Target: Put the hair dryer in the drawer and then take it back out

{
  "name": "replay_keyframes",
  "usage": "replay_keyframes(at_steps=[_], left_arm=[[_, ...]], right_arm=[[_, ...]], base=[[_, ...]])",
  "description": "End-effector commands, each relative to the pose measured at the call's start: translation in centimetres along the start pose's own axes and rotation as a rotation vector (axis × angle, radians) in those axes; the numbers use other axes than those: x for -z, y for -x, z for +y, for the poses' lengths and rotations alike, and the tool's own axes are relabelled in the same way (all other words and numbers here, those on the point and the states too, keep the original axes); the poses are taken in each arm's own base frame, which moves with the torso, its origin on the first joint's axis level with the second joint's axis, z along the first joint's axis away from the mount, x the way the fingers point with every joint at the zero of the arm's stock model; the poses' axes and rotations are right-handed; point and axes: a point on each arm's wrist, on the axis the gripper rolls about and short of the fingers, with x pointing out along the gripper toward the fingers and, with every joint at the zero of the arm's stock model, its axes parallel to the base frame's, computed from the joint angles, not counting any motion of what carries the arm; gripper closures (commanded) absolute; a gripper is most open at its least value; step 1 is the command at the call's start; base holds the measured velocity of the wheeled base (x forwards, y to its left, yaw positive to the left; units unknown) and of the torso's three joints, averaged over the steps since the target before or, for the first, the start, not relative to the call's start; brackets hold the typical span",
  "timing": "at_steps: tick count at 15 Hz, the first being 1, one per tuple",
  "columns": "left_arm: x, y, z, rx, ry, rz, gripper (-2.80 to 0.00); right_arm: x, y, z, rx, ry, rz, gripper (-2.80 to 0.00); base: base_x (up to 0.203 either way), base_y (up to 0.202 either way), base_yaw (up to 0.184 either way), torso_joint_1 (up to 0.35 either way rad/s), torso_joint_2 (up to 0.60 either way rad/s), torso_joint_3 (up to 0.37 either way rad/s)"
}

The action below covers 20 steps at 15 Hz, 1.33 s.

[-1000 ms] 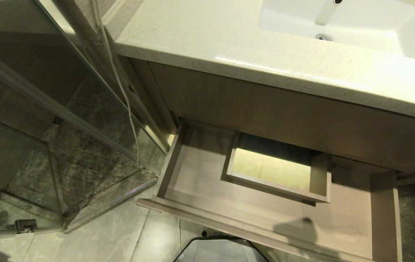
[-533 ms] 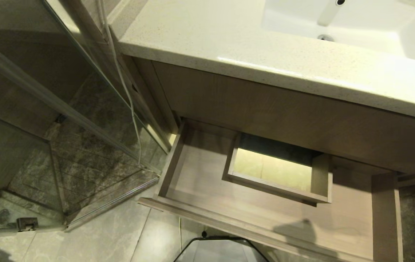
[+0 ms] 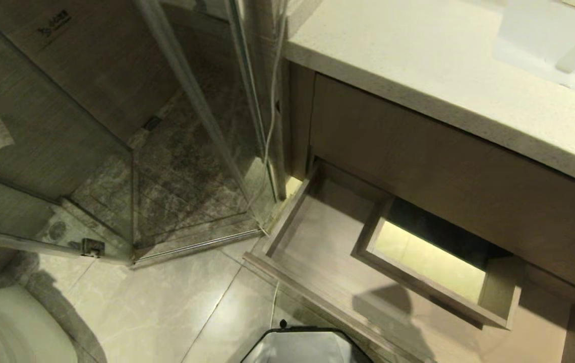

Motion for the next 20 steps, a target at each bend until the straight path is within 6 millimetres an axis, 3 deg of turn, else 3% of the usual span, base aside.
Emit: replay_keyframes(at_steps=[1,20], left_arm=[[0.04,-0.01,0.00,-0.001,0.002,0.001,0.00],[0.04,-0.01,0.00,-0.001,0.000,0.001,0.00]], right_arm=[[-0.05,-0.06,-0.02,0.000,0.012,0.004,0.00],[-0.37,0.09,-0.09,-0.032,0.025,-0.038,0.00]], base=[[-0.006,-0.009,0.085,0.002,0.00,0.002],[0.000,0.000,0.000,0.013,0.00,0.017]])
